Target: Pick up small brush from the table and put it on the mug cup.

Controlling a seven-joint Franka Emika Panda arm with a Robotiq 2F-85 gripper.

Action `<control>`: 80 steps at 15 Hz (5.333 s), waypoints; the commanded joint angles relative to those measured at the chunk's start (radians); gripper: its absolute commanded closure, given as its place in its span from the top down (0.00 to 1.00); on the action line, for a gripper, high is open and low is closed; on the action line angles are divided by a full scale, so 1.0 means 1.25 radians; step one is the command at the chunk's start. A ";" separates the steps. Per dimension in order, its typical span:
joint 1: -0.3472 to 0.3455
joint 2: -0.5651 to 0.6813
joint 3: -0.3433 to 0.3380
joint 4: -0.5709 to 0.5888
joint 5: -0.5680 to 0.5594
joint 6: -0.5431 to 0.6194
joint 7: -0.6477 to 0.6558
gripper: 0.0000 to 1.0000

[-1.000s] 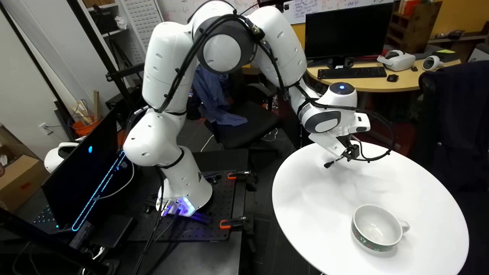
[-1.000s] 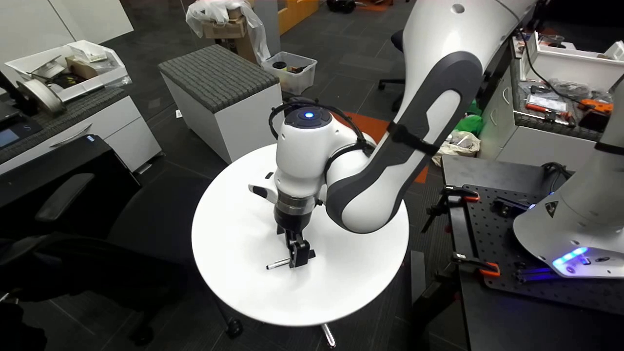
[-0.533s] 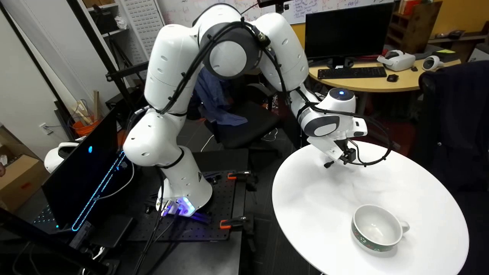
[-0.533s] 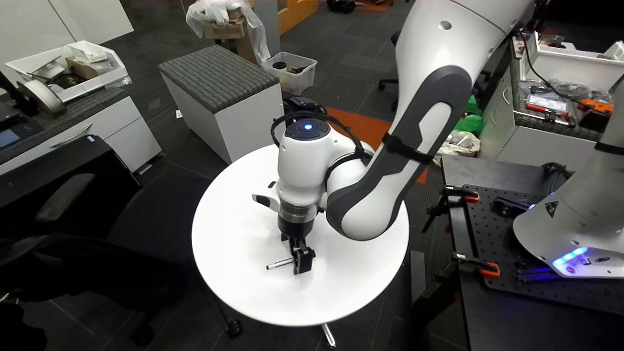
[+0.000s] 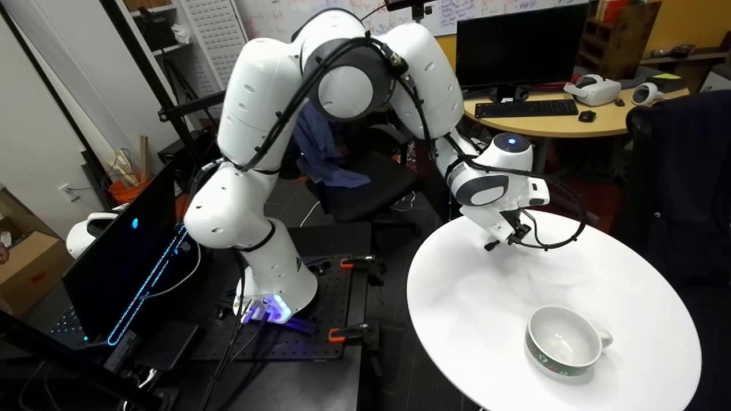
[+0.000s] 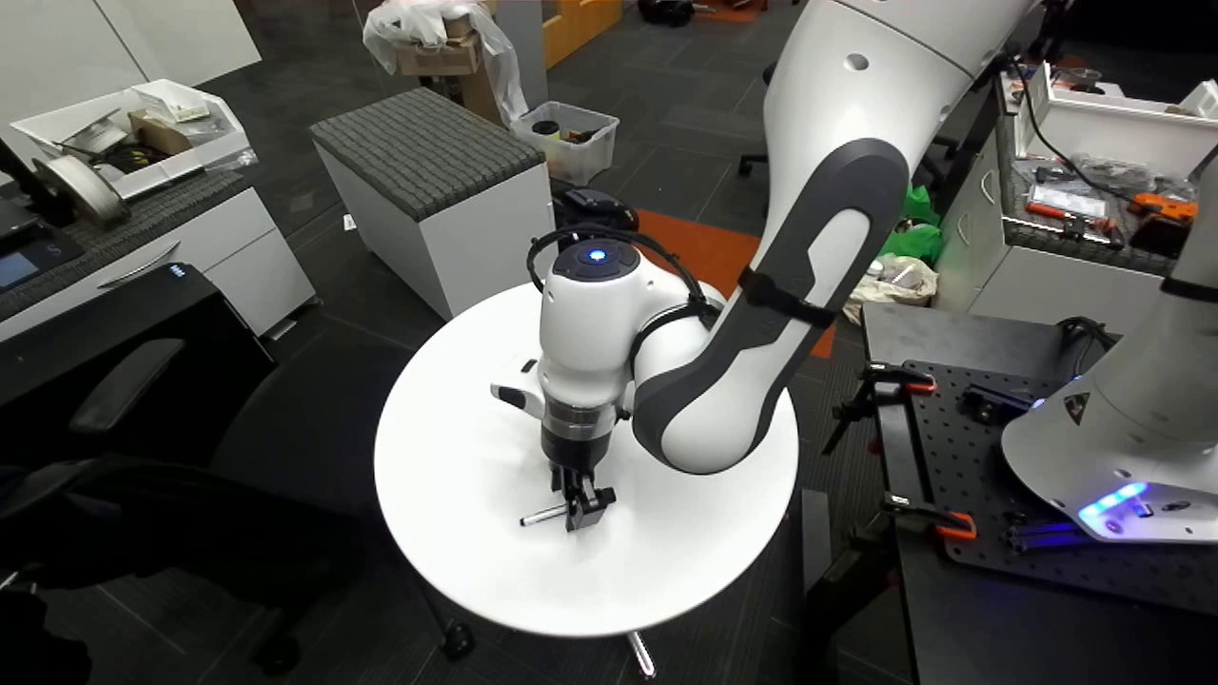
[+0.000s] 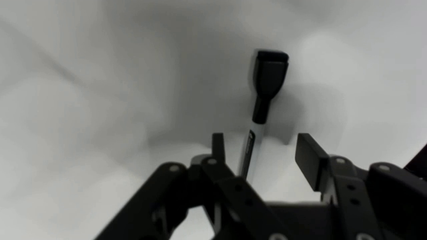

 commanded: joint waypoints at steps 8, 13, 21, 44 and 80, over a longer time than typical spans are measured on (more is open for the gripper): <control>0.010 0.022 -0.001 0.041 -0.006 -0.029 0.014 0.49; 0.015 0.031 -0.004 0.058 -0.007 -0.044 0.016 0.08; 0.024 0.020 -0.016 0.051 -0.013 -0.032 0.024 0.03; 0.069 -0.449 -0.314 -0.377 -0.089 0.321 0.100 0.03; 0.869 0.138 -1.026 -0.216 0.699 0.472 0.016 0.03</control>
